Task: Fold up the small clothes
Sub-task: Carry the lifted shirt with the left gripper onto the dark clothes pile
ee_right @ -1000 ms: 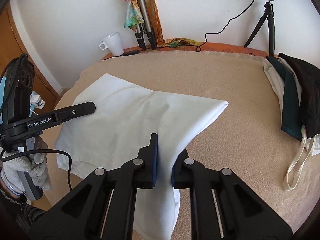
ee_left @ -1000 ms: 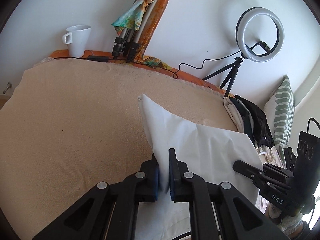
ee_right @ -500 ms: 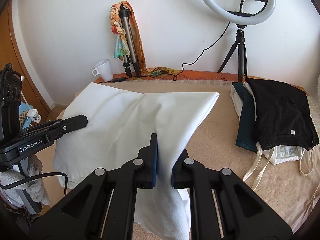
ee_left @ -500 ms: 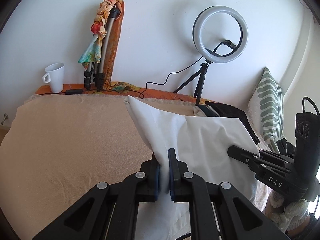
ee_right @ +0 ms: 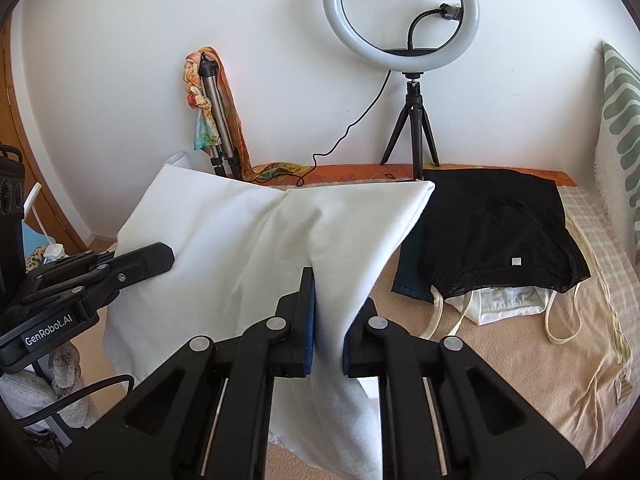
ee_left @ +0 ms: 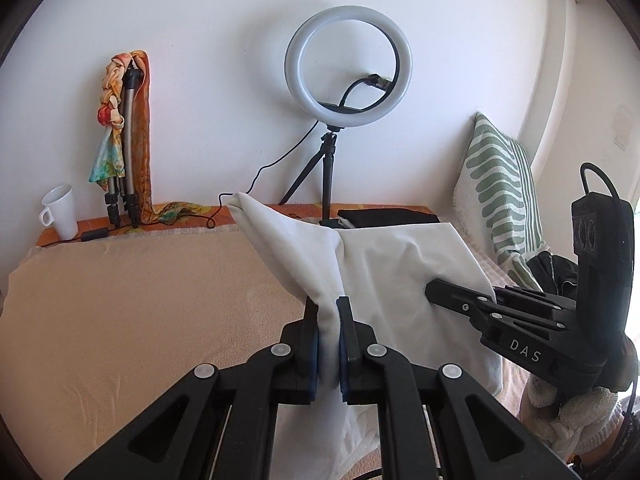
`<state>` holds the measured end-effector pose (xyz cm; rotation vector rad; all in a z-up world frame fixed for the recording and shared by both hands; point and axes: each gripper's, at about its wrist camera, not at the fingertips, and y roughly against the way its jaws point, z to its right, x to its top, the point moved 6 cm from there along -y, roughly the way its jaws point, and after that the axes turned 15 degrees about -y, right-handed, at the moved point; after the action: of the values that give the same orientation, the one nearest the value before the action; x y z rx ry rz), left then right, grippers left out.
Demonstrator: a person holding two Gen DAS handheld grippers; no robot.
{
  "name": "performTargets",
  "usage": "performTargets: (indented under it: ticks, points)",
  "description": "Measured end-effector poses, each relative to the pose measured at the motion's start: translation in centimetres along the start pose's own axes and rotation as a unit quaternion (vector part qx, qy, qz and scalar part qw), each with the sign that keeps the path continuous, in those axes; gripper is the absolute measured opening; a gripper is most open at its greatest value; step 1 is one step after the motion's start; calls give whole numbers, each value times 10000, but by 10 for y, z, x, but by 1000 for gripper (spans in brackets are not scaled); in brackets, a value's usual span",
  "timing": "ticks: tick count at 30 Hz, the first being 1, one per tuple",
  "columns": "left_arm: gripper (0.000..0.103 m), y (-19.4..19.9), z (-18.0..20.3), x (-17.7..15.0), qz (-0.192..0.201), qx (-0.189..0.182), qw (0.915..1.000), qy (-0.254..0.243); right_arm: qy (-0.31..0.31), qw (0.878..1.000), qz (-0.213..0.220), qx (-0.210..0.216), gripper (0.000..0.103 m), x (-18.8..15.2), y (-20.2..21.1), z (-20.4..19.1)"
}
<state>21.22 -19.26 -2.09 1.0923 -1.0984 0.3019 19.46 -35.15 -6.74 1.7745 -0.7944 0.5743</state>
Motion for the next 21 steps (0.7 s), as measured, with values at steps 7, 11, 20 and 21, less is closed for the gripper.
performTargets:
  ticks: [7,11,20,21]
  points:
    - [4,-18,46,18,49,-303,9991,-277,-245,9995,162,-83,11,14,18,38]
    - [4,-30,66,29,63,-443,9984,-339,-431,9989,158,-119,11,21,23,65]
    - [4,-75,92,60,78,-628,9975,-303,-527,9978,312,-260,11,50,32,123]
    - [4,-80,94,64,83,-628,9975,-297,-513,9978,316,-282,11,54,31,128]
